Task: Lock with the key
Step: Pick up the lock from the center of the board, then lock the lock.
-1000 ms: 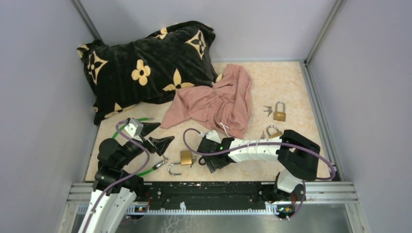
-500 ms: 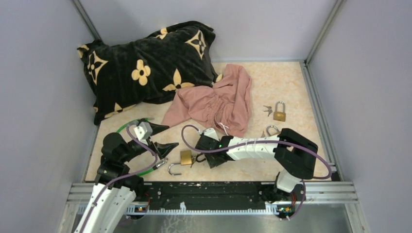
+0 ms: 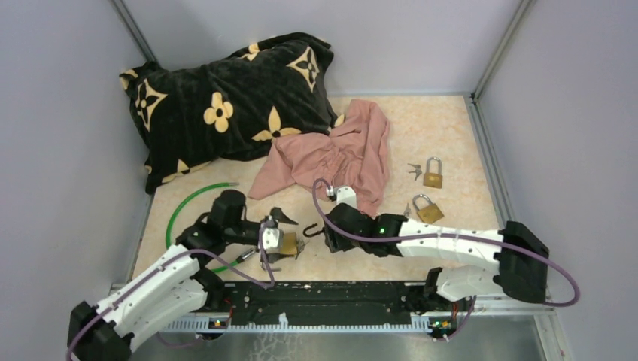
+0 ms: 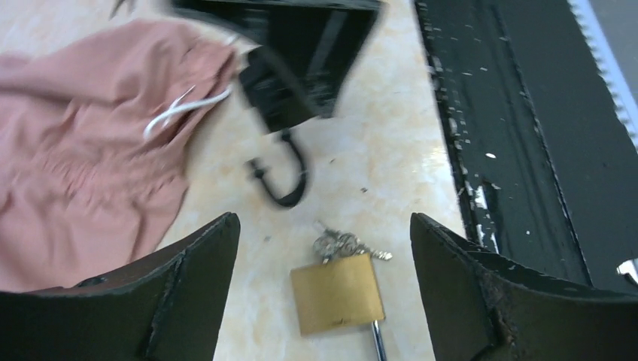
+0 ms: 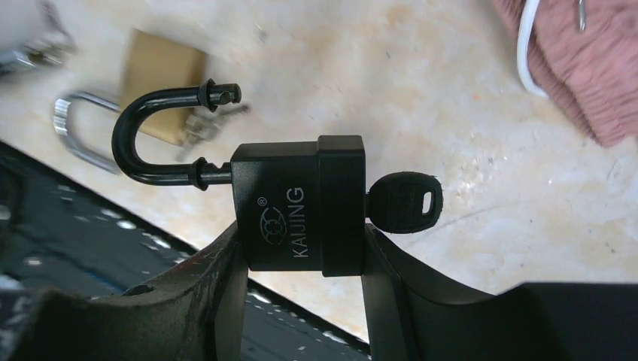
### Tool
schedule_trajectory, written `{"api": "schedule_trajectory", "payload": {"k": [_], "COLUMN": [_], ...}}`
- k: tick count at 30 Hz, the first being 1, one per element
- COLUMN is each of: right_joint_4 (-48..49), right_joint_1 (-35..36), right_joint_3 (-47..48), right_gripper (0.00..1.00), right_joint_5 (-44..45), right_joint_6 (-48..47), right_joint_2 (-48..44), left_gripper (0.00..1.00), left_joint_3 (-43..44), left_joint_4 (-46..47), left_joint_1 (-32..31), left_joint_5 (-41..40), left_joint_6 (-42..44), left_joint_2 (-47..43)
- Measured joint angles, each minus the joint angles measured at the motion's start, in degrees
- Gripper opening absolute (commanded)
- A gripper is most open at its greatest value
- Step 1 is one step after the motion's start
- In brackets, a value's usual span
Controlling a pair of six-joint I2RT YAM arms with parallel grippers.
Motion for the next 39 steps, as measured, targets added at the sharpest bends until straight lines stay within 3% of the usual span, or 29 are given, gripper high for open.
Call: {"api": "schedule_trajectory", "payload": {"k": [5, 13, 18, 21, 24, 27, 29, 31, 32, 33, 39], "right_joint_4": [5.14, 5.53, 5.70, 5.57, 6.03, 6.27, 6.40, 6.80, 7.08, 7.21, 10.12], "right_joint_1": [0.00, 0.00, -0.28, -0.28, -0.28, -0.28, -0.44, -0.74, -0.92, -1.01, -1.09], "right_joint_3": [-0.42, -0.13, 0.63, 1.40, 2.14, 2.23, 2.27, 2.32, 2.32, 2.32, 0.13], "right_gripper": [0.00, 0.00, 0.00, 0.00, 0.00, 0.00, 0.00, 0.46, 0.79, 0.96, 0.98], "right_joint_5": [0.83, 0.72, 0.72, 0.33, 0.15, 0.20, 0.24, 0.20, 0.15, 0.00, -4.94], "right_joint_6": [0.15, -1.31, -2.21, -2.58, -2.86, -2.97, -2.40, -2.12, -2.19, -2.34, -8.46], "right_joint_2": [-5.86, -5.77, -4.96, -4.76, -4.76, -4.76, -4.76, -4.79, -4.81, -4.87, -11.69], "left_gripper": [0.84, 0.51, 0.46, 0.31, 0.21, 0.00, 0.00, 0.00, 0.00, 0.00, 0.00], "left_joint_3": [0.09, -0.68, -1.86, -2.21, -2.49, -2.56, -2.60, -2.60, -2.60, -2.60, -0.90], "left_joint_4": [6.14, 20.13, 21.42, 21.73, 22.01, 22.64, 23.41, 24.13, 24.41, 24.57, 21.94], "left_joint_1": [-9.46, -9.88, -10.47, -10.71, -11.08, -11.47, -11.65, -11.72, -11.76, -11.80, -11.06], "left_joint_5": [-4.50, -12.68, -13.38, -13.46, -13.84, -14.40, -15.30, -16.44, -17.09, -17.49, -19.61], "left_joint_6": [5.79, 6.36, 6.71, 7.02, 7.43, 7.41, 7.17, 6.58, 5.51, 4.44, -11.72], "left_joint_2": [6.23, 9.14, 9.22, 9.40, 9.66, 9.84, 9.86, 9.75, 9.62, 9.44, 7.56]}}
